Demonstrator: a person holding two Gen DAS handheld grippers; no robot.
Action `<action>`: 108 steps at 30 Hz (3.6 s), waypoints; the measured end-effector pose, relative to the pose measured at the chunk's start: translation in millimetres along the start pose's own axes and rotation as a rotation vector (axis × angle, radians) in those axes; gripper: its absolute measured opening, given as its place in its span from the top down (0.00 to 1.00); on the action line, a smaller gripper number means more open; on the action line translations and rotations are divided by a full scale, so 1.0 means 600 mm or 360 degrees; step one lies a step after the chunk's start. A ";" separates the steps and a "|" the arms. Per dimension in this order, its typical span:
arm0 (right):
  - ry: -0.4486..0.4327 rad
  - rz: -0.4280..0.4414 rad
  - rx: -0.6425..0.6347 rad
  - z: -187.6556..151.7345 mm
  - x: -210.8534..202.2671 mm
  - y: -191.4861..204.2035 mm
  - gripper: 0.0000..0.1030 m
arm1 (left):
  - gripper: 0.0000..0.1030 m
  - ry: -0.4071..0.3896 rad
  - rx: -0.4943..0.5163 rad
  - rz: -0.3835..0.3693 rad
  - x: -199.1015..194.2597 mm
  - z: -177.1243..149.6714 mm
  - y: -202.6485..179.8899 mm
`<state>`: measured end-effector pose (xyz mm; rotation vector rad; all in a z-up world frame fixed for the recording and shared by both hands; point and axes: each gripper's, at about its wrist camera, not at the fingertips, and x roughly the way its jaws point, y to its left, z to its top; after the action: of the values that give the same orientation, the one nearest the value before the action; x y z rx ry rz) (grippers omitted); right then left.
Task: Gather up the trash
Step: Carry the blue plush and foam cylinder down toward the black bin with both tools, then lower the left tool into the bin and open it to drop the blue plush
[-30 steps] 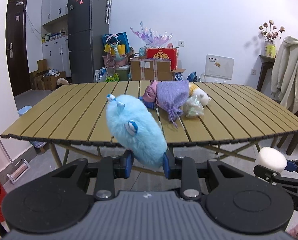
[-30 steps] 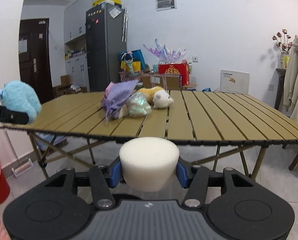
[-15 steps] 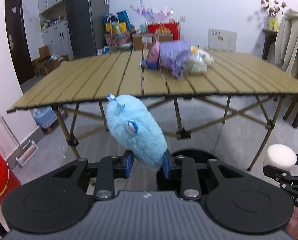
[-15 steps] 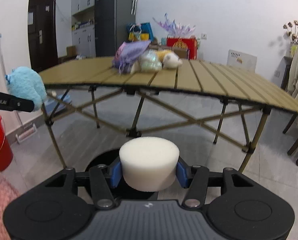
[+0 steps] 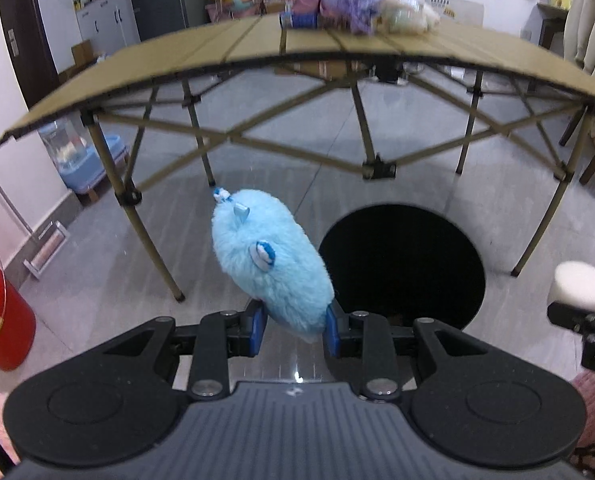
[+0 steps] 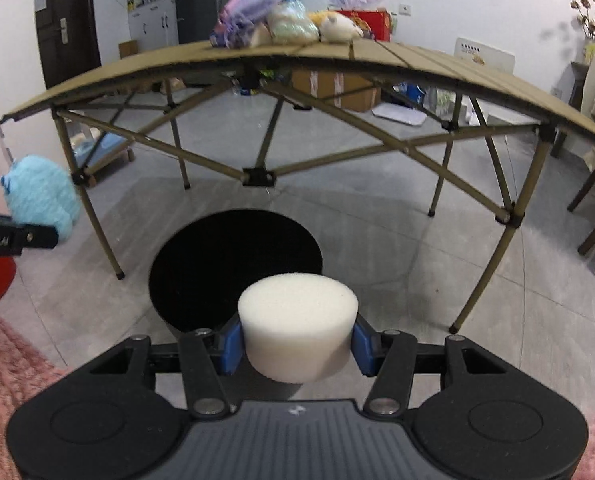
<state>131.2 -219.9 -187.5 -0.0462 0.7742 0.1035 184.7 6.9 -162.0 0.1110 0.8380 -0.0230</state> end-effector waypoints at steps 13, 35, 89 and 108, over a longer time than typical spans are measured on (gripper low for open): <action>0.0094 -0.0086 0.0070 -0.006 0.058 -0.022 0.49 | 0.71 0.0109 0.0046 0.0010 0.044 -0.015 -0.013; 0.0141 -0.0225 0.0201 0.009 0.110 -0.073 0.49 | 0.71 0.0103 0.0076 -0.0025 0.072 0.016 -0.056; 0.0161 -0.0394 0.0329 0.017 0.198 -0.154 0.49 | 0.71 0.0509 -0.0028 -0.0070 0.260 0.088 -0.218; 0.0167 -0.0378 0.0349 0.015 0.194 -0.156 0.49 | 0.00 0.0411 -0.0018 0.0005 0.242 0.095 -0.196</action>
<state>230.6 -303.4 -262.5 0.0651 0.8753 -0.2109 316.4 -112.7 -242.8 0.1062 1.0956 -0.0011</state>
